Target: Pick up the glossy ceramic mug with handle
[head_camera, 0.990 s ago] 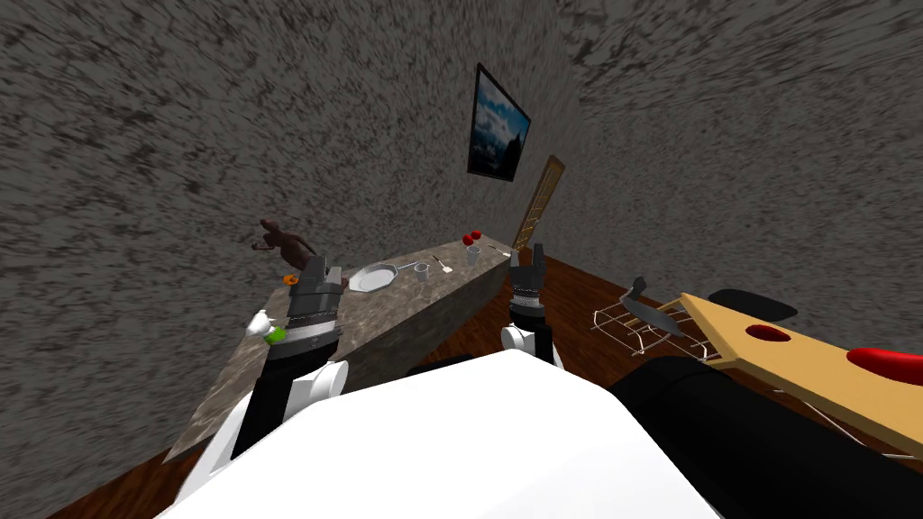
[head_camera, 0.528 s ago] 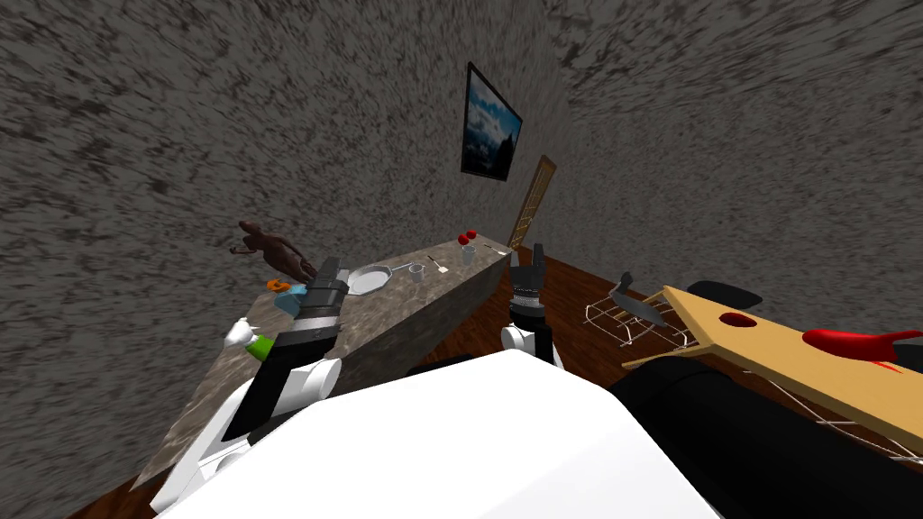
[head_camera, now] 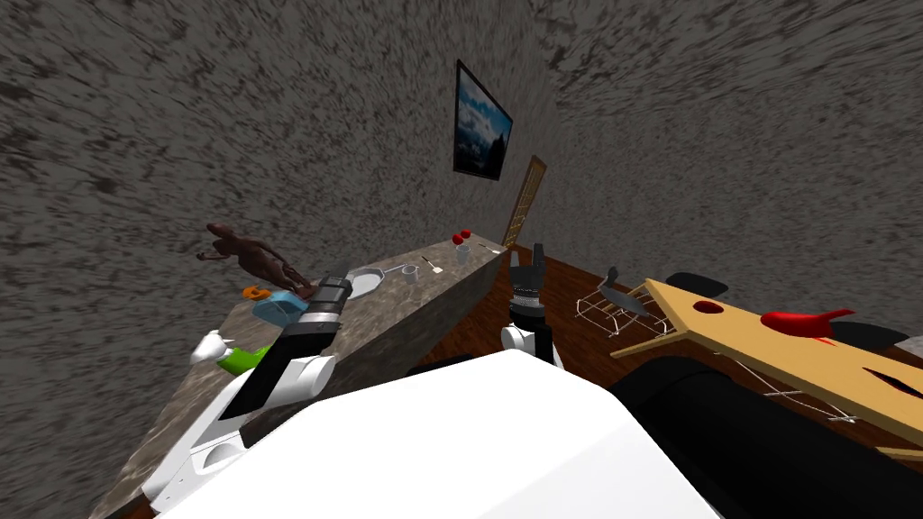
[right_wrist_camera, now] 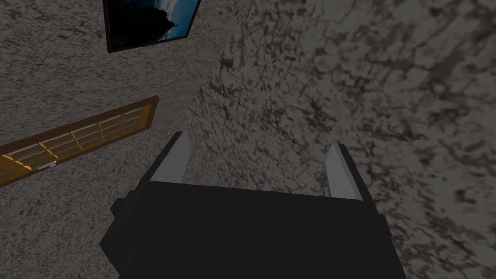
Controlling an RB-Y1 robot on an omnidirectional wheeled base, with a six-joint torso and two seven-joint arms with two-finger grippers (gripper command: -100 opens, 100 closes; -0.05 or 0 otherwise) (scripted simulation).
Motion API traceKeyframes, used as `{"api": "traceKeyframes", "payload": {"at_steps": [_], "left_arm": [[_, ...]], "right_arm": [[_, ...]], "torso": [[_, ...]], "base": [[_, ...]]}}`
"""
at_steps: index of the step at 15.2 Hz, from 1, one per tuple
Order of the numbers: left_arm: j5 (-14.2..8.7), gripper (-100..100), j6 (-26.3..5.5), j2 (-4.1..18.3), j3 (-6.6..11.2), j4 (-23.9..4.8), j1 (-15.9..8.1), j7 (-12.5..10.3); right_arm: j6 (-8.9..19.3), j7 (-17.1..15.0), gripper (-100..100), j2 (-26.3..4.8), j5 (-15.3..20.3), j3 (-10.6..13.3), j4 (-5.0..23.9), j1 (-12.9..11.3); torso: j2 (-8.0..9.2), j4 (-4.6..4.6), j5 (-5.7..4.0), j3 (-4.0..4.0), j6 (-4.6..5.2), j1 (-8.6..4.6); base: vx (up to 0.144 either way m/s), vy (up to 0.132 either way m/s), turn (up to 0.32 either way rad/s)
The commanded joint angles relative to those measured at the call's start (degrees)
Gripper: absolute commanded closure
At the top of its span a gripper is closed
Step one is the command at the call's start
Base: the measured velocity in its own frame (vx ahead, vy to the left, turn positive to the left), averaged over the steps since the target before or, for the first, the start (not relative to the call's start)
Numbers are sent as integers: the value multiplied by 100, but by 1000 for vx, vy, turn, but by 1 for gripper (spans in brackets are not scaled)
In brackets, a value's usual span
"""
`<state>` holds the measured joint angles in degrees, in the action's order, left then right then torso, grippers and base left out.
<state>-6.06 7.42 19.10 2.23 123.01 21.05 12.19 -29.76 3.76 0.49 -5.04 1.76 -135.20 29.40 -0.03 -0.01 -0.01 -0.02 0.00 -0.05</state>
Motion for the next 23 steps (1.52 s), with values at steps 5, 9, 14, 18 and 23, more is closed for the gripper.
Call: {"api": "traceKeyframes", "payload": {"at_steps": [5, 9, 14, 18, 23], "left_arm": [[-345, -100, -706, 441, 34, -234, -206, 90], [-513, -100, -1102, 641, 46, -348, -309, 138], [-866, -100, -1733, 1040, 70, -587, -522, 238], [-1048, -100, -2171, 1237, 81, -710, -631, 290], [-1424, -100, -2725, 1625, 102, -963, -852, 396]], "right_arm": [[0, 0, 0, 0, 0, 0, 0, 0], [0, 0, 0, 0, 0, 0, 0, 0], [0, 0, 0, 0, 0, 0, 0, 0], [0, 0, 0, 0, 0, 0, 0, 0], [0, 0, 0, 0, 0, 0, 0, 0]], "torso": [[-2, 0, 0, -1, 3, -1], [-2, 0, 0, -1, 2, -1], [-3, -1, -1, -2, 3, -1], [-4, -1, -1, -3, 2, -3], [-3, -1, 0, -2, 0, -2]], "base": [[7, -17, -97], [7, -12, -84], [12, -18, -113], [12, -16, -90], [12, -15, -87]]}}
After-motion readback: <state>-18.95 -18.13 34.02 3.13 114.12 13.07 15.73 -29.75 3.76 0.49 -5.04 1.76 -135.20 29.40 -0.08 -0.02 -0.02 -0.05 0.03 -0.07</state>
